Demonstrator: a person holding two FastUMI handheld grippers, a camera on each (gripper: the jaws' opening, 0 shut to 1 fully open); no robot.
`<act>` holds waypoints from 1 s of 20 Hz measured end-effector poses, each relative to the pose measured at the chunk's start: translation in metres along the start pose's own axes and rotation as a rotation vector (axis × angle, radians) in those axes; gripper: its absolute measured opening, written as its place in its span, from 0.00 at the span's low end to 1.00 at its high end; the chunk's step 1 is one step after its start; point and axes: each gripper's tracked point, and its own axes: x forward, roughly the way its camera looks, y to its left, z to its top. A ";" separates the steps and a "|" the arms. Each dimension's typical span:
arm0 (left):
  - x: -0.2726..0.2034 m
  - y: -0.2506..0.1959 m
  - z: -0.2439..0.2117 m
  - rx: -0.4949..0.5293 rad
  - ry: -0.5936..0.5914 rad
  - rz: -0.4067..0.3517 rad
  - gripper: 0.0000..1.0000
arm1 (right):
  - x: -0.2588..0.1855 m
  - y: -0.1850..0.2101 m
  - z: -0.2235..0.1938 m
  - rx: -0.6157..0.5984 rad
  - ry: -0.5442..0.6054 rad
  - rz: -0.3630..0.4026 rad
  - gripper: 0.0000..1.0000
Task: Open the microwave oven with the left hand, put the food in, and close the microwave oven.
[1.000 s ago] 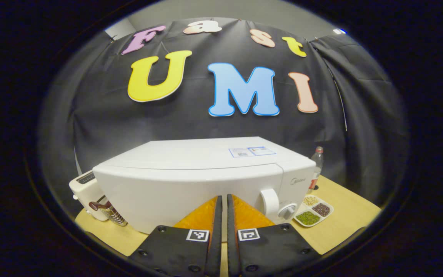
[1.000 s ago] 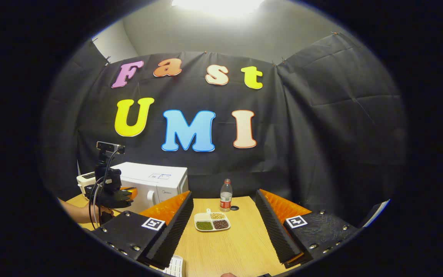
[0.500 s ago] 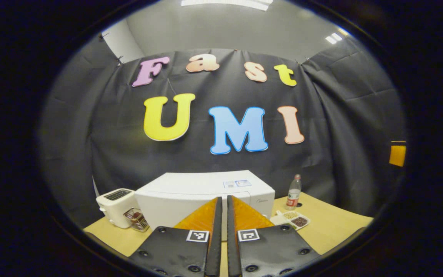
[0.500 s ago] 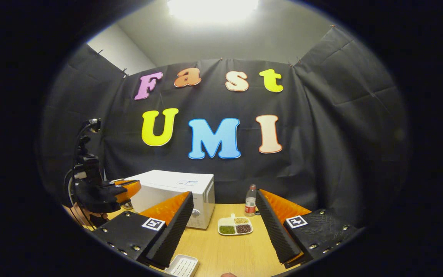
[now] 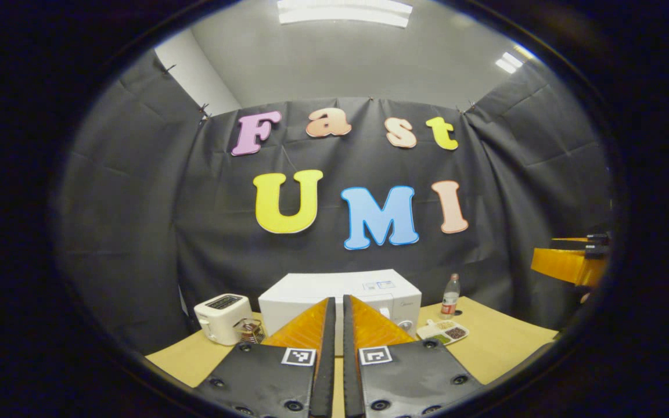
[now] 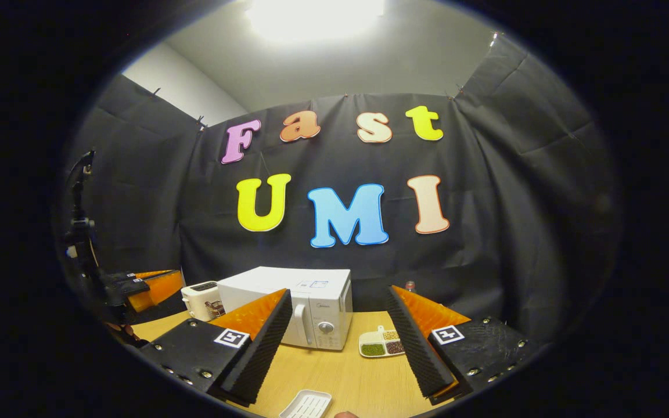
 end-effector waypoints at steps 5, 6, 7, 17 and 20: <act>-0.029 0.024 0.012 0.005 -0.026 0.032 0.63 | 0.003 0.018 0.006 0.009 -0.026 -0.017 0.98; -0.033 0.028 0.013 0.002 -0.023 0.036 0.70 | 0.002 0.022 0.004 0.006 -0.025 -0.014 0.98; -0.036 0.031 0.014 -0.003 -0.021 0.041 0.81 | 0.002 0.025 0.005 0.002 -0.033 -0.013 0.98; -0.061 0.067 0.017 -0.004 -0.043 0.123 1.00 | 0.005 0.041 0.000 -0.011 -0.041 -0.013 0.98; -0.064 0.082 0.024 0.013 -0.062 0.151 1.00 | 0.006 0.045 0.004 -0.034 -0.048 -0.003 0.98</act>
